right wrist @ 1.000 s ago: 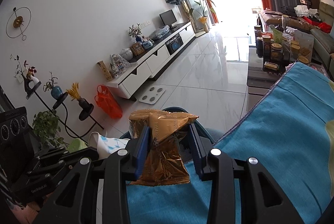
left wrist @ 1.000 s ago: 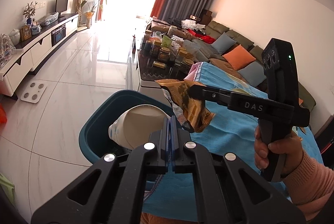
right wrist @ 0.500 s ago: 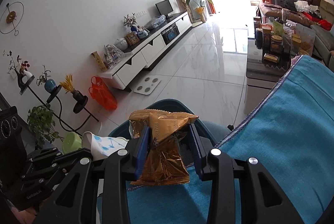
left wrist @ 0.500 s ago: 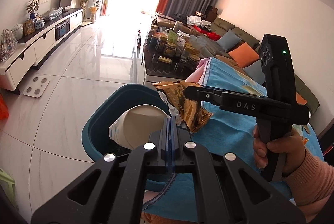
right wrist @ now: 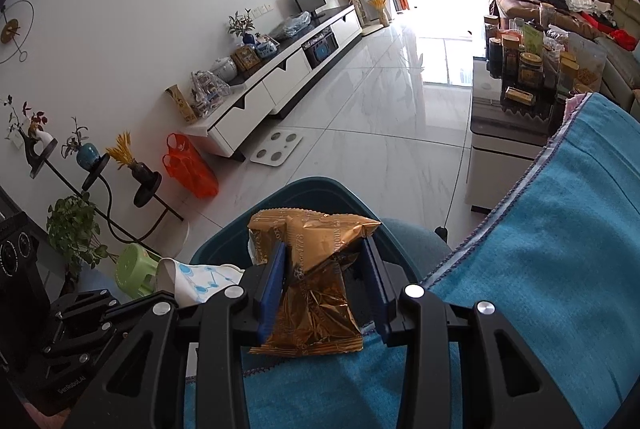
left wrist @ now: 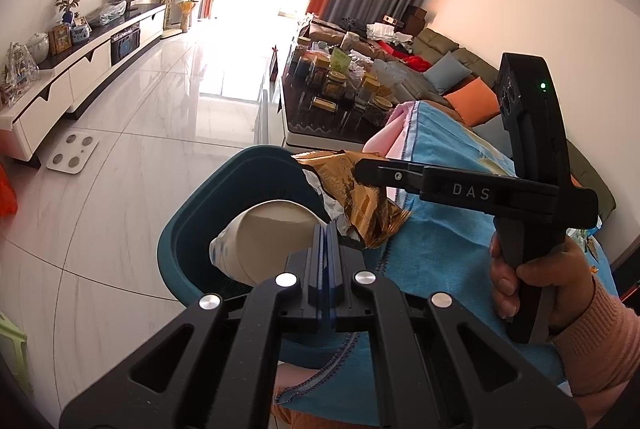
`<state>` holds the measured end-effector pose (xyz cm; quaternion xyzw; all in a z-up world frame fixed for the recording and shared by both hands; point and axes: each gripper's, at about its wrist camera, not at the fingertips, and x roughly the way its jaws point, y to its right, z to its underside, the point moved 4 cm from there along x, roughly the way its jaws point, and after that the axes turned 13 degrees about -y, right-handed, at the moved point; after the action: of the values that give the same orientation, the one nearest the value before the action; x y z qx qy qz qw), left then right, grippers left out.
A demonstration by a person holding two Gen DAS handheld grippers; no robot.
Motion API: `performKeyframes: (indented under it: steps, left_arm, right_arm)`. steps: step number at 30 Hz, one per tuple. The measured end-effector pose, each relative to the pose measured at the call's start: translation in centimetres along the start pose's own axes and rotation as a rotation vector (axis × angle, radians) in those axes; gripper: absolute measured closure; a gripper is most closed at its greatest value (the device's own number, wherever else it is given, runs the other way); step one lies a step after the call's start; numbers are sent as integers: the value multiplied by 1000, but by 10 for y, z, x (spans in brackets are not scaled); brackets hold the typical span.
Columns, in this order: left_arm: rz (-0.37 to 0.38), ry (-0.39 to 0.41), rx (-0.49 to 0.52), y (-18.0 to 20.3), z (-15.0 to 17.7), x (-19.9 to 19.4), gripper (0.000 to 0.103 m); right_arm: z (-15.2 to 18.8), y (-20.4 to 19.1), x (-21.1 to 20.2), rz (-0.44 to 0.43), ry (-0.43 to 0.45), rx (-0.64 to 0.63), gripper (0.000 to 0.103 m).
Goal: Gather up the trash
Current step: 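Open the left gripper to drop the cup while the right gripper drops the snack bag into the bin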
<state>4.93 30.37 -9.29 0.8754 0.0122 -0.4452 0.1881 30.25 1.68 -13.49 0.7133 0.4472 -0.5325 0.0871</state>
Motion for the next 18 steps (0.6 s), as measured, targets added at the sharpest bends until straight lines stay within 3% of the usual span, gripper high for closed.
performKeyframes:
  steps: [18]
  left_arm:
    - [24,-72,-72,-21,-1,42,101]
  right_arm:
    - [-6,0,14,12,-50,11,60]
